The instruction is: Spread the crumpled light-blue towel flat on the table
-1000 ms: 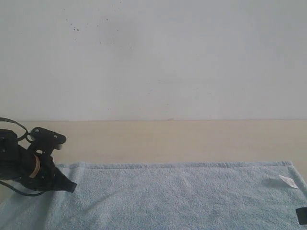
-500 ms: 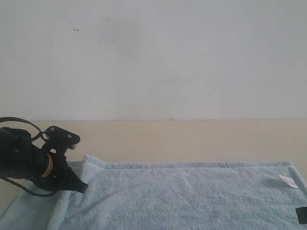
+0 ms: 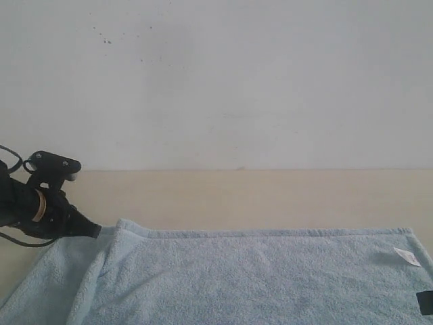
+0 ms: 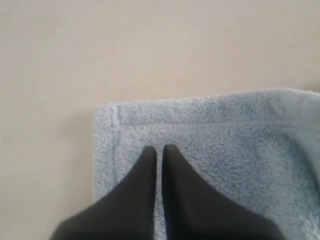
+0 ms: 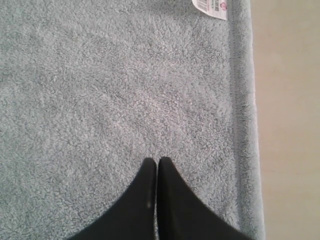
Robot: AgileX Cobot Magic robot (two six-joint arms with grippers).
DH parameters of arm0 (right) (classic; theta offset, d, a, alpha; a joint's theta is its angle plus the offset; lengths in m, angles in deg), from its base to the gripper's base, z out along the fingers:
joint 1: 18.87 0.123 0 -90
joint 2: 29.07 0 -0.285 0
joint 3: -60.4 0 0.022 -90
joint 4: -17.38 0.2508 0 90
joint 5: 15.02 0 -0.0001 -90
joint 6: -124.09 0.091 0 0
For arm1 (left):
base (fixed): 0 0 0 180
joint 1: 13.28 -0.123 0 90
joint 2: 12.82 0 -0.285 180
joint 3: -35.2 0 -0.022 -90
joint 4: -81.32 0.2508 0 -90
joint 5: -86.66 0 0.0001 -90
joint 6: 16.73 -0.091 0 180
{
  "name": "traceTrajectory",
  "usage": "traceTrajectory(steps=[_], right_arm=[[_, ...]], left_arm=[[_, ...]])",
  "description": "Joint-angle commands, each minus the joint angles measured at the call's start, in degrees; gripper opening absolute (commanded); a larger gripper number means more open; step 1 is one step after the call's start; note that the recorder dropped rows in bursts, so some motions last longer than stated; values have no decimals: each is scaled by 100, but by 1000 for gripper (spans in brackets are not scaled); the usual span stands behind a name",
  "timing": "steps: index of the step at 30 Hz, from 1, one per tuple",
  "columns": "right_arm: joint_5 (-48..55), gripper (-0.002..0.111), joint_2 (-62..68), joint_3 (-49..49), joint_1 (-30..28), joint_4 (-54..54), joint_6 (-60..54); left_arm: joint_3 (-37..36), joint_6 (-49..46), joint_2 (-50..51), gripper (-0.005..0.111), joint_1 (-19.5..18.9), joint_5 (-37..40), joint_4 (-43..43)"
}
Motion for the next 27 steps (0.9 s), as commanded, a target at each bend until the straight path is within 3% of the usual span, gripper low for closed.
traceTrajectory(steps=[1,14,22,27], right_arm=[[-29,0,-55,-30,-40,-4,-11],[3,0,-55,-30,-40,-4,-11],[6,0,-55,-30,-40,39,-22],[-6,0,-55,-30,-40,39,-125]], left_arm=[[51,-15,157,4,-32,-41,102],[51,-15,579,4,-230,644,206],[51,329,579,4,-1068,1336,206],[51,354,424,4,-1379,999,62]])
